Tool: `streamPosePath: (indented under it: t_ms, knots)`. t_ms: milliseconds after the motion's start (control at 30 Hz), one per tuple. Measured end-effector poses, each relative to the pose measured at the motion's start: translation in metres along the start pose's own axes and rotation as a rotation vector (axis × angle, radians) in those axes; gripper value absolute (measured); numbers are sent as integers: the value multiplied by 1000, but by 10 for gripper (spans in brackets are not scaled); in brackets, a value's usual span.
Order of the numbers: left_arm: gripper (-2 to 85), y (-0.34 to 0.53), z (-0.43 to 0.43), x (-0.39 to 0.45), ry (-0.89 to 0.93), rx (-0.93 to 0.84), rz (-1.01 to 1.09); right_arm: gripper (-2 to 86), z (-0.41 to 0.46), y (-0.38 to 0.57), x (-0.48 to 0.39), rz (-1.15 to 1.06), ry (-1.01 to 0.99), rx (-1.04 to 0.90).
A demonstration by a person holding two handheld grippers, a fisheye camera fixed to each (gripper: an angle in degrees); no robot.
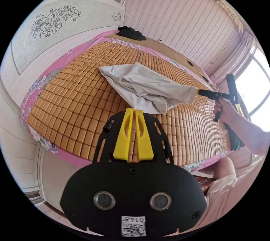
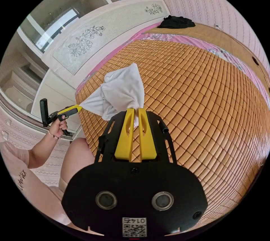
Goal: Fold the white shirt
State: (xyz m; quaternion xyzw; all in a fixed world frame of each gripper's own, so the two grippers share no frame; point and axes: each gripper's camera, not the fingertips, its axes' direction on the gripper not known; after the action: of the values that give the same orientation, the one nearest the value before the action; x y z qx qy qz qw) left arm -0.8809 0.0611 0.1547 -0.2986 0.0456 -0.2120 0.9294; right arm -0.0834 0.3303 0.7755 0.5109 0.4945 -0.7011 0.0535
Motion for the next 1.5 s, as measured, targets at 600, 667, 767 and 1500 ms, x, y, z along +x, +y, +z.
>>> streamPosePath:
  t_ms: [600, 667, 767, 1500]
  knots:
    - [-10, 122, -115, 114, 90, -24, 76, 88, -14, 249, -90, -296, 51, -175]
    - [-10, 123, -121, 122, 79, -18, 81, 103, 8, 254, -97, -341, 127, -230]
    - [-10, 126, -130, 132, 65, -14, 69, 79, 43, 271, -93, -395, 217, -339]
    - [-10, 174, -266, 198, 125, 205, 119, -1, -193, 485, 132, 251, -203, 390]
